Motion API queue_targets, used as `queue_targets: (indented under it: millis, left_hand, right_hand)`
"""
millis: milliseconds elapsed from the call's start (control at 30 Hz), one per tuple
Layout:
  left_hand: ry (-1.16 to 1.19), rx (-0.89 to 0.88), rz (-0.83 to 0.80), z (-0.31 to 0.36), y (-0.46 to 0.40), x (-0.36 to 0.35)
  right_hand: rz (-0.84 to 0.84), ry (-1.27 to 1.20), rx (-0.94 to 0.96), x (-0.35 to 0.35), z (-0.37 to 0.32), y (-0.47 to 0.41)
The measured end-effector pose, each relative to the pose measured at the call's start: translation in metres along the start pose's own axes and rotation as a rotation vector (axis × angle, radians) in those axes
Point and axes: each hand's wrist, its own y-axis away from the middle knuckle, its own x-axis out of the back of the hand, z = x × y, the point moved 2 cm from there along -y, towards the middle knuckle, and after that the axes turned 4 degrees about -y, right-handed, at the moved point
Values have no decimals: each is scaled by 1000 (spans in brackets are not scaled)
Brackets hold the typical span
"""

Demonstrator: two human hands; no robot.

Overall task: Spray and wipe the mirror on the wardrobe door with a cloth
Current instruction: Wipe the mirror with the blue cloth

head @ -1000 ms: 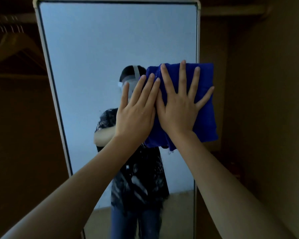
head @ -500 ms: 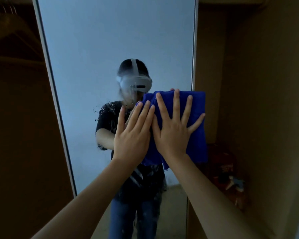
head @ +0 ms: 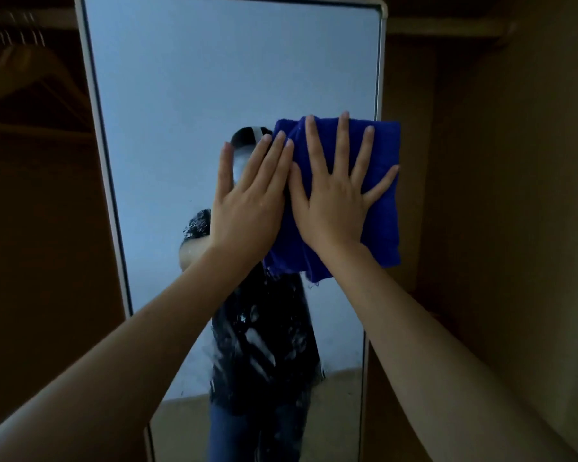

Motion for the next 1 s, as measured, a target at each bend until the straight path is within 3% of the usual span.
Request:
queue_targets:
  millis: [433,667,1000]
  left_hand:
    - [94,25,21,28,89,-5]
    - [120,-4,-61,38,130,-4]
    - [60,19,-79,9,55,-1]
  right_hand:
    - [-64,12,43,-18,20,89]
    - [-99,11,0,-28,24,135]
    - [-56,3,6,-11,1,52]
